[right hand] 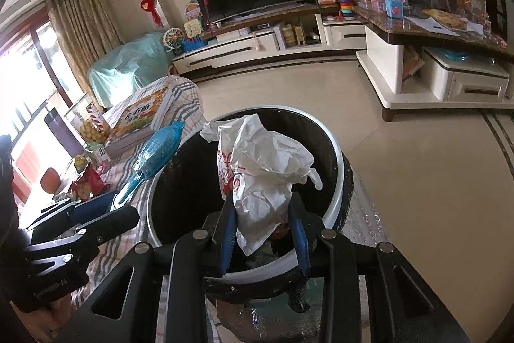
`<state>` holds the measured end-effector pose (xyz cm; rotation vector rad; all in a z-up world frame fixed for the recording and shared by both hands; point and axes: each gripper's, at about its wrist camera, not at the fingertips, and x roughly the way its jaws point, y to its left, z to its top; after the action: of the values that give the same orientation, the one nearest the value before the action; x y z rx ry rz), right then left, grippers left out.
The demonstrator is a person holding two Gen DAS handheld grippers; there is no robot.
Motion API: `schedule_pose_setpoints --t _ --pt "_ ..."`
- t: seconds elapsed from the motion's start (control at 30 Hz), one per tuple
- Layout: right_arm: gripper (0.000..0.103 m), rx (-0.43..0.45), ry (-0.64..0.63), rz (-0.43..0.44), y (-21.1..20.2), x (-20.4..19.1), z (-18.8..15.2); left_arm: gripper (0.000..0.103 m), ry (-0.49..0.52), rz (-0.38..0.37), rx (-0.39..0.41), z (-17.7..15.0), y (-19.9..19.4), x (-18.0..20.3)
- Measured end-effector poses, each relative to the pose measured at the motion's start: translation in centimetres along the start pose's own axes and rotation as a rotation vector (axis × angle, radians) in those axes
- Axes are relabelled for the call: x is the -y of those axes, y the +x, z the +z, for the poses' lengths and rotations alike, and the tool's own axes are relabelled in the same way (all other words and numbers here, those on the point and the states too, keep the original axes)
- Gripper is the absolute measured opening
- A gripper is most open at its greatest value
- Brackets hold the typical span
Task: Collect trash
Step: 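Move both items over the bin and release them inside, then grasp blue wrapper with left gripper while right gripper grasps crumpled tissue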
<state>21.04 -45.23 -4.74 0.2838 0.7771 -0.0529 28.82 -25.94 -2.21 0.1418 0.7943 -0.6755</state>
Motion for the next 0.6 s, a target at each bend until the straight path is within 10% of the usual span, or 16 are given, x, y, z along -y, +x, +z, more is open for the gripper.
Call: schedule_pose_setpoints --t 0.23,0.6 --pt "0.035 -0.004 -0.012 -0.011 0.5 0.0 0.4 0.037 -0.005 -0.004 -0.014 0.4 0.8 0.4" --pt "0.069 0.028 0.030 -0.012 -0.9 0.3 0.0 0.057 -0.042 0.004 0.025 -2.1 -1.7 -0.4"
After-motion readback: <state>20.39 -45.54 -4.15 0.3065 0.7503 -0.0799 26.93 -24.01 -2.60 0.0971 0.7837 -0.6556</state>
